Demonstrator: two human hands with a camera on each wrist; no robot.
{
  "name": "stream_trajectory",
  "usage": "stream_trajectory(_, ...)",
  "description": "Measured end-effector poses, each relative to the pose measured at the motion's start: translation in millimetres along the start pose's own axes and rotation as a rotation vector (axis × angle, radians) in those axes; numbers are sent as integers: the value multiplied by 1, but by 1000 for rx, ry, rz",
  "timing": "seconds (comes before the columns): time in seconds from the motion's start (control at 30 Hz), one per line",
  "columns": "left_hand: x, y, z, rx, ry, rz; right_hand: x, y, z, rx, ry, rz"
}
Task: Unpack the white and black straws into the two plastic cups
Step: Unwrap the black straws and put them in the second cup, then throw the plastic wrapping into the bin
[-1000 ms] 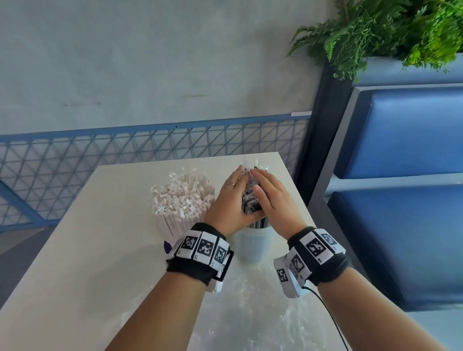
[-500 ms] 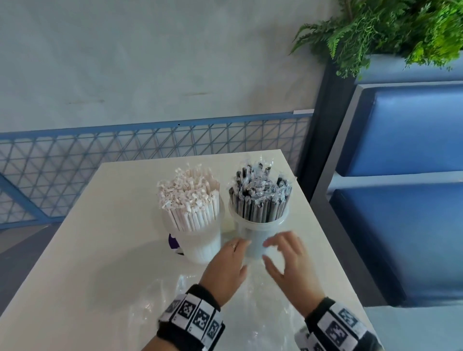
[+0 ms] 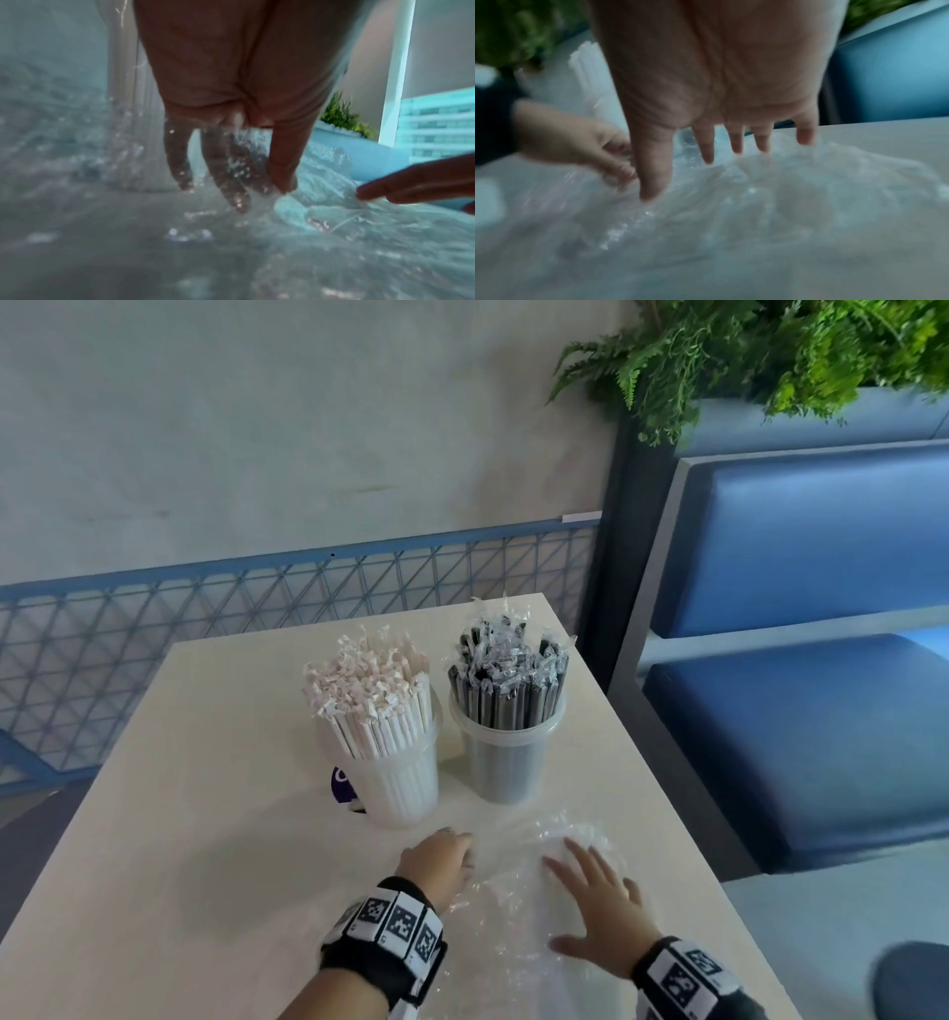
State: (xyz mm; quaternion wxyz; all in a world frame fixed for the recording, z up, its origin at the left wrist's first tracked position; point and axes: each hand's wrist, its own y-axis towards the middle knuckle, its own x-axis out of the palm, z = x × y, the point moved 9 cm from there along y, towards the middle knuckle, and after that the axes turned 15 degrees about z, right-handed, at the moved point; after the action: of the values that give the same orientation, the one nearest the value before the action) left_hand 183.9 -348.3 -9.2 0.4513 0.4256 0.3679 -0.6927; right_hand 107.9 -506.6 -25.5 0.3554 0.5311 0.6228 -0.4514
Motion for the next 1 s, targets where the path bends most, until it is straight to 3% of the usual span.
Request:
stream_trajectory(0.13, -25, -11, 24, 91, -357, 109, -61, -11, 30, 190, 355, 513)
stream_trajectory(0.2, -42, -15, 36, 84, -531, 162, -77, -26, 57, 341, 532, 678)
stream_trajectory(0.3, -59, -16, 54, 85, -737, 194, -72, -39, 77, 443, 925, 669)
stream_trajectory(0.4, -69, -20, 81, 180, -798, 201, -67, -44, 68, 391, 1197, 590)
stream_trajectory(0.63, -75, -23, 108, 181, -1032, 252, -78, -69, 37, 280, 1273, 792)
stream_trajectory(0.77, -73, -27, 126, 366, -900, 299, -95, -88, 50, 332, 1274, 993)
stream_trajectory(0.87, -66, -28, 137, 484, -785, 203, -106, -96, 50, 308, 1142, 962)
stream_trajectory(1.0, -57, -24, 139, 462, -876, 6, -105, -107, 44, 244, 825, 778)
